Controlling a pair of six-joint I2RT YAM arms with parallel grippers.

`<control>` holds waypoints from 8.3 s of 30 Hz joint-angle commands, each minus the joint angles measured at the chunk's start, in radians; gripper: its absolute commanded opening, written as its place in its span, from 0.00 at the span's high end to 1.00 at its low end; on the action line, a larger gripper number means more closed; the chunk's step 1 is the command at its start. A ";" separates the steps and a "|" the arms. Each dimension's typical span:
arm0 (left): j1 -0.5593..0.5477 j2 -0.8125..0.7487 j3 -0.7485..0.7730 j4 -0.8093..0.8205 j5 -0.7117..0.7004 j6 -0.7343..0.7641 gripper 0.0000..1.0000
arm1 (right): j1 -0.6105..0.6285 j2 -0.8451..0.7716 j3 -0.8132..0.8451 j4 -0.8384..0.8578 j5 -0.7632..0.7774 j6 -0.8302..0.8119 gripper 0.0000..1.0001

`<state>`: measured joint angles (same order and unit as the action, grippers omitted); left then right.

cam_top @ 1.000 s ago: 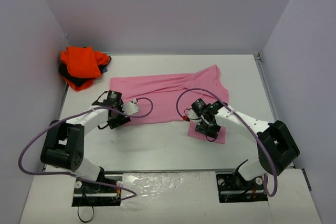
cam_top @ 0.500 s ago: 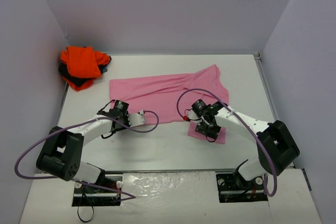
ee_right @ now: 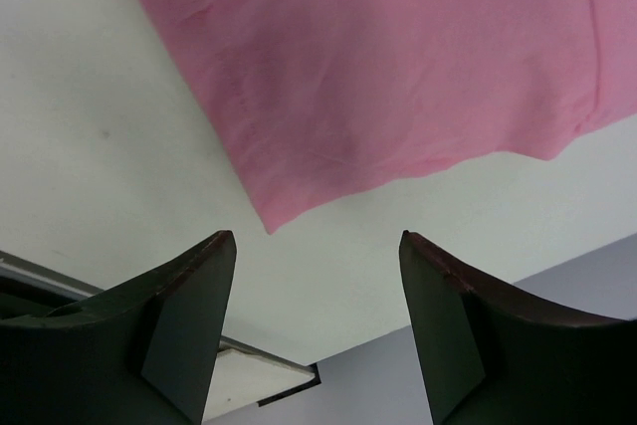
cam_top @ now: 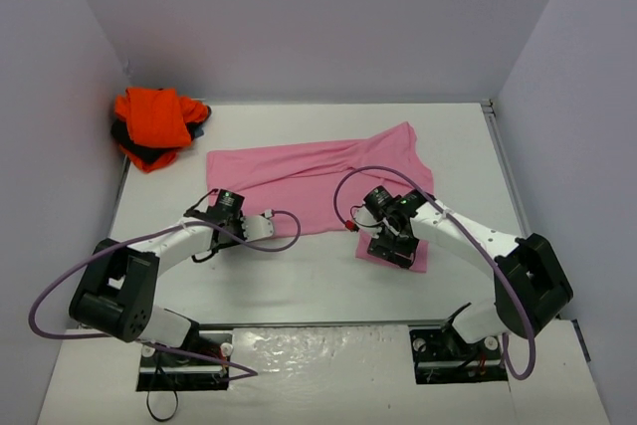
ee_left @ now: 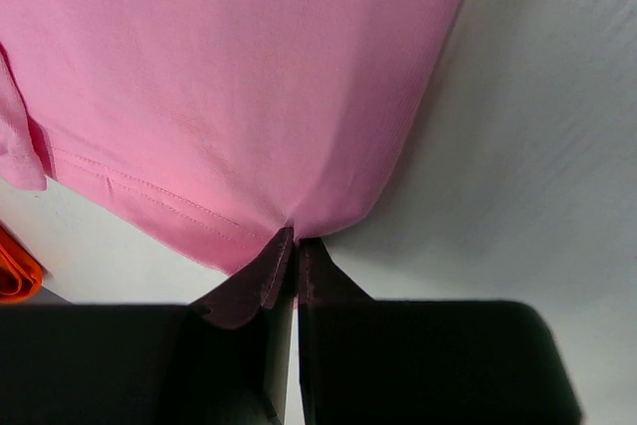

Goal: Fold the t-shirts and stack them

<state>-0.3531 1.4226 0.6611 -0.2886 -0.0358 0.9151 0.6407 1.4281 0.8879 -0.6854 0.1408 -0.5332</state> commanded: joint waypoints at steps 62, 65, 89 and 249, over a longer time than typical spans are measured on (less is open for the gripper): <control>0.044 -0.026 0.234 -0.162 0.039 -0.070 1.00 | 0.010 0.054 0.254 -0.011 0.013 -0.060 1.00; 0.051 -0.071 0.263 -0.203 0.063 -0.059 1.00 | 0.008 0.028 0.311 -0.062 0.034 -0.078 1.00; 0.313 0.210 0.636 -0.258 0.206 -0.060 1.00 | -0.360 0.378 0.665 0.073 0.105 -0.278 1.00; -0.030 0.389 1.032 -0.479 0.268 -0.319 0.97 | -0.380 0.890 1.430 0.448 0.377 -0.031 0.82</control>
<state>-0.3928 1.9741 1.5462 -0.7936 0.2384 0.6497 0.2613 2.5547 2.2658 -0.3488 0.4268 -0.5461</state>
